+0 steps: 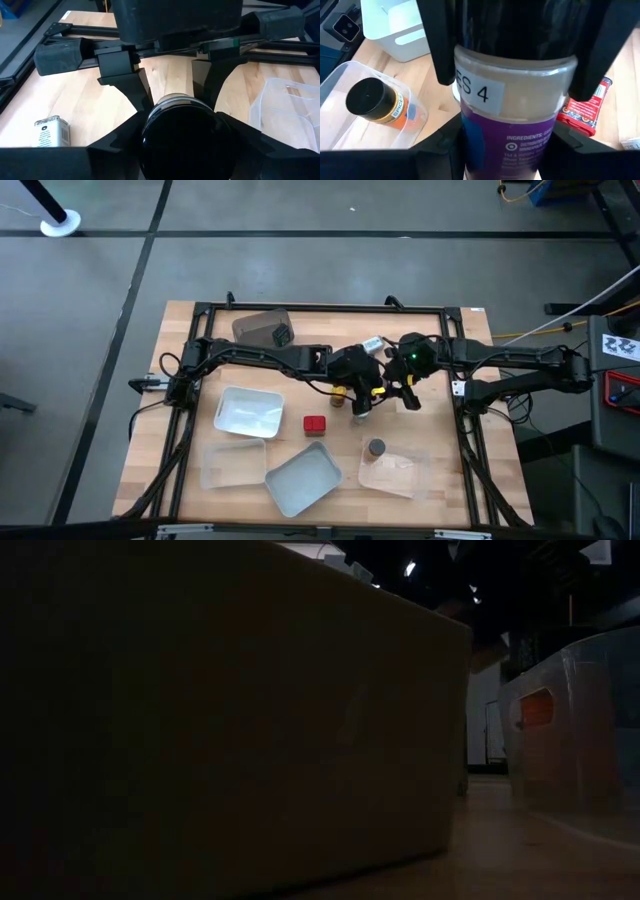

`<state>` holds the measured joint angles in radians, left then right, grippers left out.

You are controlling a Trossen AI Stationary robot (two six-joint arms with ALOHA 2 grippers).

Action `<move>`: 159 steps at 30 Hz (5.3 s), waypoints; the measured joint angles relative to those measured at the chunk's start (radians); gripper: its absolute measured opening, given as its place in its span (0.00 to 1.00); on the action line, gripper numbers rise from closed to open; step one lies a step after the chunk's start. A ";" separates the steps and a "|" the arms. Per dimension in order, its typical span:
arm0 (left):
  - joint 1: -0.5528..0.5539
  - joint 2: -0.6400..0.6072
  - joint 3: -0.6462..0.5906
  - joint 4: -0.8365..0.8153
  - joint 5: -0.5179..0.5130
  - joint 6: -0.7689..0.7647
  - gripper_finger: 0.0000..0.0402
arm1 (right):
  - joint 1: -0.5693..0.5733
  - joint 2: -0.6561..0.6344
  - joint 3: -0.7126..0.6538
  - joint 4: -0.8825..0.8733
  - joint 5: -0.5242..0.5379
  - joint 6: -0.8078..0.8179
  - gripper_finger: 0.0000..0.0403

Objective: Sort spices by type
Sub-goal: Put the black seasoning bottle into the right transparent bin

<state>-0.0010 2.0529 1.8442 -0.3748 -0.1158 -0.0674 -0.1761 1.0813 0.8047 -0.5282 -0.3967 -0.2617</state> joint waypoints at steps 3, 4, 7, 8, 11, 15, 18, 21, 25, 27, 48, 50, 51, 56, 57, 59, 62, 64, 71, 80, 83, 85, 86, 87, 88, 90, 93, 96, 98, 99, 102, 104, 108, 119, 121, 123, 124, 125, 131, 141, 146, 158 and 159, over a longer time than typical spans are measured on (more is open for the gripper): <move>0.000 0.000 0.000 0.000 0.001 -0.003 0.49 | 0.000 0.000 0.000 -0.005 0.000 0.001 0.43; 0.000 0.000 0.000 0.000 0.001 -0.003 0.49 | 0.000 0.000 0.000 -0.007 0.003 0.001 0.44; -0.001 0.000 0.000 0.000 0.000 -0.003 0.49 | 0.000 0.000 0.001 -0.017 0.024 0.004 0.49; -0.002 0.000 0.000 0.000 0.000 -0.003 0.49 | 0.000 0.000 0.001 -0.019 0.030 0.008 0.52; -0.001 0.000 0.000 -0.006 -0.004 -0.012 0.49 | 0.000 0.000 0.001 -0.028 0.042 0.027 0.63; 0.000 0.000 0.000 0.000 -0.005 -0.021 0.49 | 0.000 0.000 0.006 -0.075 0.048 0.030 0.75; -0.004 0.000 0.000 0.002 0.001 -0.021 0.49 | 0.000 0.000 0.052 -0.237 0.088 -0.009 0.80; -0.013 0.000 0.000 0.025 0.040 -0.028 0.49 | 0.000 0.000 0.116 -0.398 0.161 -0.035 0.82; -0.036 0.000 0.000 0.096 0.092 -0.054 0.49 | -0.001 -0.026 0.196 -0.521 0.231 -0.038 0.83; -0.054 0.000 0.000 0.130 0.116 -0.062 0.49 | -0.001 -0.047 0.228 -0.553 0.262 -0.038 0.83; -0.339 0.000 0.000 0.176 0.054 -0.097 0.49 | -0.001 -0.231 0.298 -0.546 0.342 0.101 0.83; -0.340 0.000 0.004 0.175 0.044 -0.111 0.49 | -0.001 -0.230 0.298 -0.545 0.341 0.101 0.83; -0.340 0.000 0.009 0.175 0.044 -0.118 0.49 | -0.001 -0.227 0.298 -0.545 0.341 0.101 0.83; -0.332 0.000 0.040 0.183 0.041 -0.135 0.49 | -0.001 -0.204 0.297 -0.544 0.336 0.101 0.83; -0.331 0.000 0.043 0.190 0.041 -0.135 0.49 | -0.001 -0.202 0.297 -0.544 0.335 0.100 0.83; -0.331 -0.001 0.043 0.192 0.040 -0.133 0.49 | -0.001 -0.200 0.297 -0.546 0.335 0.100 0.83; -0.334 0.006 0.043 0.147 0.040 -0.135 0.49 | -0.001 -0.200 0.297 -0.543 0.335 0.100 0.83; -0.339 0.021 0.043 0.121 0.041 -0.146 0.49 | -0.001 -0.200 0.297 -0.544 0.335 0.100 0.83; -0.337 0.088 0.042 0.027 0.041 -0.198 0.49 | -0.001 -0.200 0.297 -0.544 0.334 0.100 0.83; -0.331 0.111 0.043 -0.037 0.041 -0.225 0.50 | -0.001 -0.200 0.297 -0.544 0.334 0.101 0.83; -0.331 0.121 0.043 -0.040 0.038 -0.225 0.51 | -0.001 -0.200 0.297 -0.544 0.325 0.126 0.83; -0.331 0.124 0.043 -0.056 0.037 -0.223 0.51 | -0.001 -0.200 0.297 -0.544 0.302 0.149 0.83; -0.328 0.130 0.043 -0.059 0.036 -0.222 0.51 | -0.001 -0.200 0.297 -0.544 0.289 0.156 0.83; -0.326 0.134 0.043 -0.057 0.036 -0.225 0.51 | -0.001 -0.200 0.297 -0.544 0.275 0.161 0.83; -0.325 0.136 0.043 -0.060 0.035 -0.228 0.51 | -0.001 -0.200 0.297 -0.544 0.260 0.164 0.83; -0.322 0.141 0.042 -0.069 0.034 -0.226 0.51 | -0.001 -0.200 0.297 -0.544 0.231 0.177 0.83; -0.317 0.150 0.043 -0.062 0.034 -0.218 0.52 | -0.001 -0.200 0.297 -0.544 0.220 0.186 0.83; -0.311 0.156 0.043 -0.064 0.034 -0.213 0.52 | -0.001 -0.200 0.297 -0.544 0.220 0.186 0.83; -0.307 0.157 0.043 -0.063 0.037 -0.213 0.52 | -0.001 -0.200 0.297 -0.544 0.220 0.186 0.83; -0.305 0.158 0.043 -0.065 0.037 -0.213 0.52 | -0.001 -0.200 0.297 -0.544 0.220 0.186 0.83; -0.298 0.158 0.043 -0.081 0.037 -0.202 0.52 | -0.001 -0.200 0.297 -0.544 0.220 0.186 0.83; -0.294 0.158 0.043 -0.093 0.037 -0.191 0.52 | -0.001 -0.200 0.297 -0.544 0.220 0.185 0.83; -0.288 0.158 0.043 -0.097 0.038 -0.190 0.52 | -0.001 -0.200 0.297 -0.544 0.220 0.181 0.83; -0.287 0.158 0.043 -0.119 0.061 -0.149 0.52 | -0.001 -0.200 0.297 -0.544 0.220 0.180 0.83; -0.287 0.158 0.043 -0.118 0.064 -0.133 0.52 | -0.001 -0.200 0.297 -0.544 0.220 0.179 0.83; -0.287 0.158 0.043 -0.118 0.064 -0.113 0.52 | -0.001 -0.200 0.297 -0.544 0.220 0.179 0.83; -0.287 0.158 0.043 -0.118 0.064 -0.108 0.52 | -0.001 -0.200 0.297 -0.544 0.220 0.179 0.83; -0.287 0.158 0.043 -0.118 0.064 -0.104 0.52 | -0.001 -0.200 0.297 -0.544 0.220 0.179 0.83; -0.287 0.158 0.042 -0.119 0.069 -0.084 0.52 | -0.001 -0.200 0.297 -0.544 0.220 0.179 0.83; -0.286 0.158 0.042 -0.146 0.097 -0.078 0.52 | -0.001 -0.200 0.297 -0.544 0.220 0.179 0.83; -0.286 0.158 0.042 -0.146 0.097 -0.076 0.52 | -0.001 -0.200 0.297 -0.544 0.220 0.179 0.83; -0.286 0.158 0.042 -0.141 0.097 -0.074 0.52 | -0.001 -0.200 0.297 -0.545 0.220 0.179 0.83; -0.286 0.158 0.042 -0.138 0.097 -0.074 0.52 | -0.001 -0.200 0.297 -0.545 0.220 0.179 0.83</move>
<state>-0.2871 2.2105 1.8866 -0.5127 -0.0185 -0.1417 -0.1768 0.8815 1.1019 -1.0733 -0.1768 -0.0830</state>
